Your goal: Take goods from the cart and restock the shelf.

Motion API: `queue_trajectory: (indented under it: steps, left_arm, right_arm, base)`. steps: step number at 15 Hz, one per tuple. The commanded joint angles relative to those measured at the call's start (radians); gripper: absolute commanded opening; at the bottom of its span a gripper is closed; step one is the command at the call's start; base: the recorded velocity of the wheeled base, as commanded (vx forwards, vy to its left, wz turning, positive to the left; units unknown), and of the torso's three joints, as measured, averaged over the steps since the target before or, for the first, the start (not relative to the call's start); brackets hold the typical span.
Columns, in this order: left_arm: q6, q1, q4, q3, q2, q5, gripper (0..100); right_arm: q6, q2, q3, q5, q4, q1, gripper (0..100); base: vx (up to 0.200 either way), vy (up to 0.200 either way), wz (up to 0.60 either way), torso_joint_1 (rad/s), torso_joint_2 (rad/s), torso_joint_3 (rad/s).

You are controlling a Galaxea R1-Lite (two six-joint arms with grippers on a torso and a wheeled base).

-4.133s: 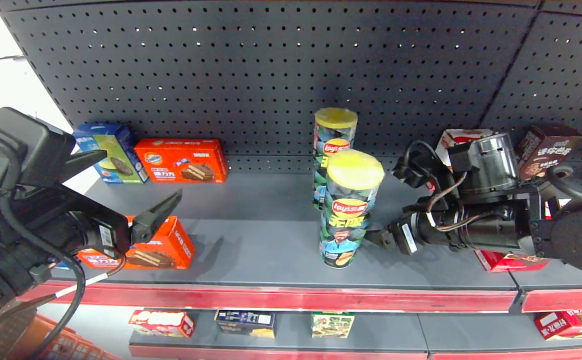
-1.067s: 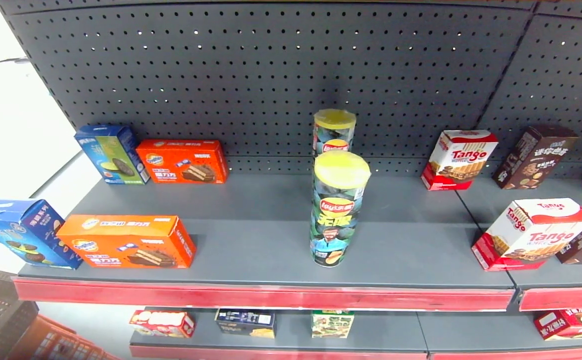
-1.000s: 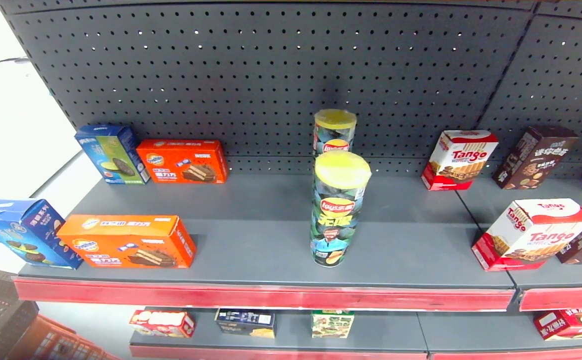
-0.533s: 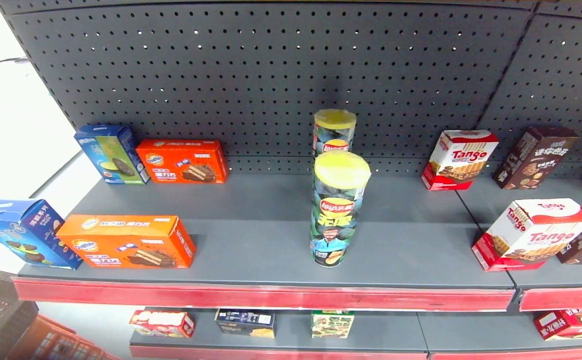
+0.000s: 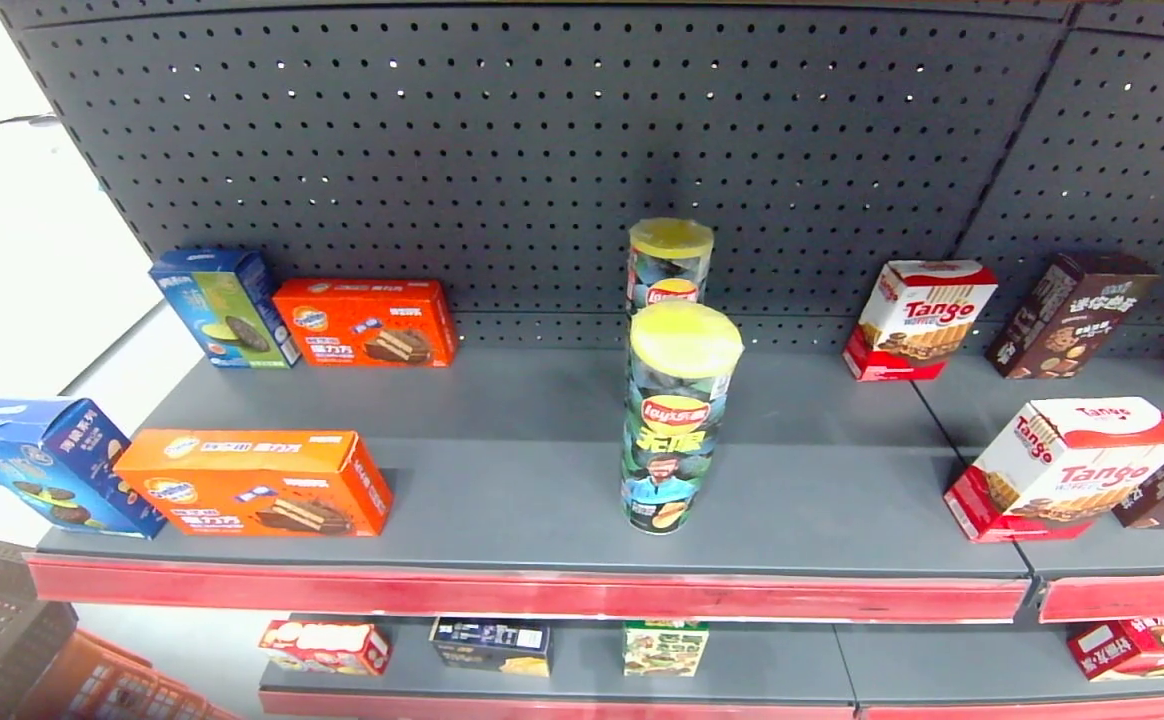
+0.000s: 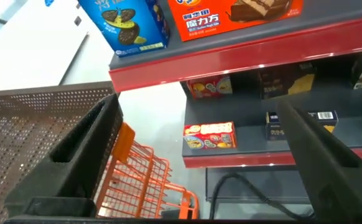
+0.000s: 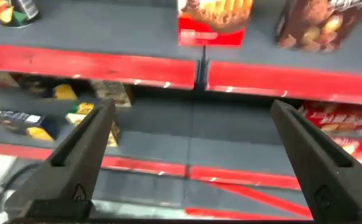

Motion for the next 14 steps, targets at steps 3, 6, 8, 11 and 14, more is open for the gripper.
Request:
queue_trajectory:
  steps: [3, 6, 8, 11, 14]
  left_arm:
    - [-0.008, 0.001, -0.001, 0.0, 0.005, 0.001, 100]
    - [-0.021, -0.004, -0.002, 0.0, 0.005, 0.001, 100]
    - [-0.043, -0.042, 0.002, 0.0, -0.014, -0.015, 100]
    - [-0.055, -0.055, -0.005, 0.0, -0.058, -0.016, 100]
    - [-0.067, -0.055, -0.005, 0.0, -0.058, -0.016, 100]
  right_arm:
    - [0.023, -0.021, 0.008, -0.058, 0.001, 0.0, 100]
    - [0.023, -0.021, 0.01, -0.058, -0.003, 0.001, 100]
    - [0.022, -0.021, 0.01, -0.058, -0.003, 0.001, 100]
    - [0.023, -0.021, 0.01, -0.058, -0.003, 0.0, 100]
    - [0.023, -0.021, 0.01, -0.058, -0.003, 0.0, 100]
  base:
    - [0.0, 0.0, 0.0, 0.0, 0.0, 0.0]
    - [0.0, 0.0, 0.0, 0.0, 0.0, 0.0]
    - [0.0, 0.0, 0.0, 0.0, 0.0, 0.0]
    - [0.0, 0.0, 0.0, 0.0, 0.0, 0.0]
    - [0.0, 0.0, 0.0, 0.0, 0.0, 0.0]
